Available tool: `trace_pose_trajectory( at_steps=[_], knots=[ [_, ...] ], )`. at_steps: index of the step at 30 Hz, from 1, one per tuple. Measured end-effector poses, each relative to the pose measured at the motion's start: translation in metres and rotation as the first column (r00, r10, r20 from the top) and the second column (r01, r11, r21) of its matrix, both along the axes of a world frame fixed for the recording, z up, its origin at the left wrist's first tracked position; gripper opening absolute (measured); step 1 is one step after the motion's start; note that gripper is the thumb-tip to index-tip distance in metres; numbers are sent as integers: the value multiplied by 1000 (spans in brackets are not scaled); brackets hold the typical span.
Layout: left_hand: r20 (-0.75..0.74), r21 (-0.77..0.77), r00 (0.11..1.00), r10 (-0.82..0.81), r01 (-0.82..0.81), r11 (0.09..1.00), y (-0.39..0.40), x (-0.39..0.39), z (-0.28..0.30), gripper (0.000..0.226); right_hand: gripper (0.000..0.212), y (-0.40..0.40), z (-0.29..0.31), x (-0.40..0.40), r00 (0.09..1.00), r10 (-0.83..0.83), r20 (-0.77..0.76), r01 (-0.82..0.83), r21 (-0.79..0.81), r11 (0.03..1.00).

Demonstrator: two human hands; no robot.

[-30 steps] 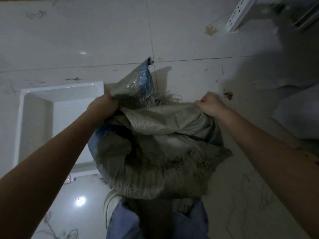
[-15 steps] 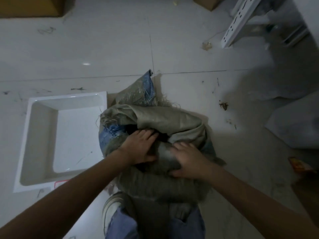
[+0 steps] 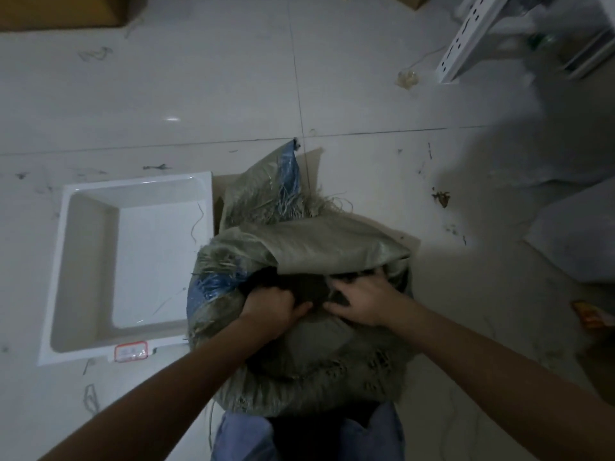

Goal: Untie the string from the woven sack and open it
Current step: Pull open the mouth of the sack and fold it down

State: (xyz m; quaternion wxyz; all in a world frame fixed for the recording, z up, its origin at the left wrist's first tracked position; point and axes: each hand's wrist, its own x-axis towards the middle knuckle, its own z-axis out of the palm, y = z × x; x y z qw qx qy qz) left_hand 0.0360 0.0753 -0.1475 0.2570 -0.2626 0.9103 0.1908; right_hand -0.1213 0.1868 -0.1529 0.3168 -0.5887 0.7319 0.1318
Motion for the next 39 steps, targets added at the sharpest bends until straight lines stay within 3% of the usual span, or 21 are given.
trace_pose_trajectory(
  at_steps=[2,3,5,7,9,12,14,16,17,19,21,22,23,24,26,29,34,39],
  knots=[
    [124,76,991,56,-66,995,-7,1,-2,61,112,0,1,-17,997,-83,0,82,-161,984],
    [199,136,979,48,-77,988,-11,4,-4,66,120,2,1,-31,993,-117,1,115,-153,982],
    [372,231,924,-86,-3,973,-18,7,-5,67,121,4,7,-60,989,-142,-44,142,3,990],
    [571,298,767,-292,138,944,-22,6,-3,67,118,3,17,-83,990,-57,-132,73,121,990],
    [638,364,675,-371,160,918,-24,3,3,68,114,1,26,-106,988,-6,-153,28,142,989],
    [638,392,686,-349,100,914,-31,7,4,70,120,-5,40,-138,964,-47,-263,100,195,976],
    [597,371,747,-292,65,926,-33,11,11,72,125,-9,41,-153,933,46,-357,38,224,974],
    [488,376,834,-259,67,924,-30,6,22,68,108,-13,42,-152,937,65,-343,43,297,954],
    [378,365,897,-228,82,927,-28,0,29,63,92,-16,45,-144,947,64,-314,47,335,941],
    [52,282,983,-178,157,946,-23,-18,40,43,69,-22,44,-117,966,71,-249,-3,263,965],
    [-292,-34,892,-346,352,935,-23,-41,36,25,56,-31,43,-81,991,44,-127,-31,102,994],
    [-342,-196,812,-472,430,881,-25,-53,36,25,49,-36,43,-62,999,-8,-38,10,45,999],
    [-312,-357,745,-590,483,799,-26,-65,35,30,44,-40,41,-45,998,-58,35,57,34,998],
    [-191,-439,721,-666,544,715,-27,-75,36,36,43,-42,37,-28,993,-90,82,86,58,995],
    [144,-425,711,-689,673,605,-36,-88,28,52,51,-37,26,-2,995,-43,92,28,165,986],
    [421,-407,720,-551,693,595,-64,-93,24,72,64,-16,8,13,986,164,37,-167,326,930],
    [525,-505,779,-343,609,611,-115,-72,30,78,77,16,18,-15,974,218,69,-226,422,878],
    [481,-575,857,-183,467,672,-144,-35,32,99,53,41,26,-82,961,271,53,-267,424,865]
  ],
)
